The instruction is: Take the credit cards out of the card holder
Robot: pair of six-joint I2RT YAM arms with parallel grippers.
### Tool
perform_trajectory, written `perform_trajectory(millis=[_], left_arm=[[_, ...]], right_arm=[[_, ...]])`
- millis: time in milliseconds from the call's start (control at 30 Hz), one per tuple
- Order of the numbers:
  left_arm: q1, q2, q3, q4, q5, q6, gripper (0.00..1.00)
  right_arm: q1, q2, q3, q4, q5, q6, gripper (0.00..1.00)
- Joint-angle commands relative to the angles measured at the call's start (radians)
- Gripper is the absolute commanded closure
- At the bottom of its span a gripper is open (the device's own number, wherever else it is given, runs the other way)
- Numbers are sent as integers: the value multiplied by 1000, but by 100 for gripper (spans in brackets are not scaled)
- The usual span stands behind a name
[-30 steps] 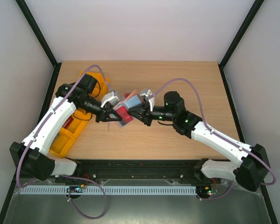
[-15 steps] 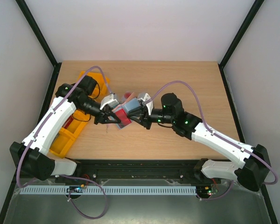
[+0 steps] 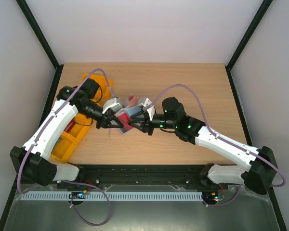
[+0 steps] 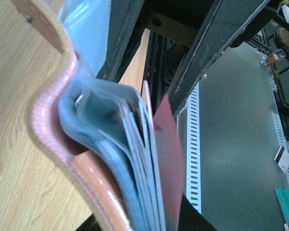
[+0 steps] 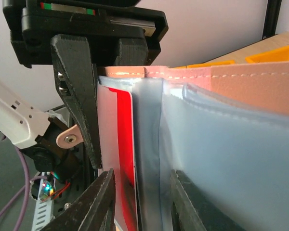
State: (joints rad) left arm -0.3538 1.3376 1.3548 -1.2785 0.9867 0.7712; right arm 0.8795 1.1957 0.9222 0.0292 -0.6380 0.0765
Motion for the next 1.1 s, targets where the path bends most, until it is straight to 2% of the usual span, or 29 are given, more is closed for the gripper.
perform_trajectory(millis=[0,233,333,400,467,867,933,1067], left_arm=[[-22,-15,29,-6,191,62,98],[-22,-15,21,2,190,54,98],[-21,-17,18,11,186,39,97],[-21,-18,13,19,183,29,86],[-22,-20,4,19,183,29,82],[-21,-18,-5,16,187,30,76],[-22,-18,-3,17,186,30,78],[-21,-17,0,20,183,30,95]], right_arm=[[9,29,7,51,-52,36,69],[7,19,3,106,-134,61,98],[8,2,-5,101,-143,50,98],[4,-23,-19,108,-124,52,98],[-6,-52,-40,118,-94,57,98],[-103,-136,-79,113,-86,90,98],[-106,-136,-77,112,-97,89,98],[-109,-133,-71,104,-110,86,98]])
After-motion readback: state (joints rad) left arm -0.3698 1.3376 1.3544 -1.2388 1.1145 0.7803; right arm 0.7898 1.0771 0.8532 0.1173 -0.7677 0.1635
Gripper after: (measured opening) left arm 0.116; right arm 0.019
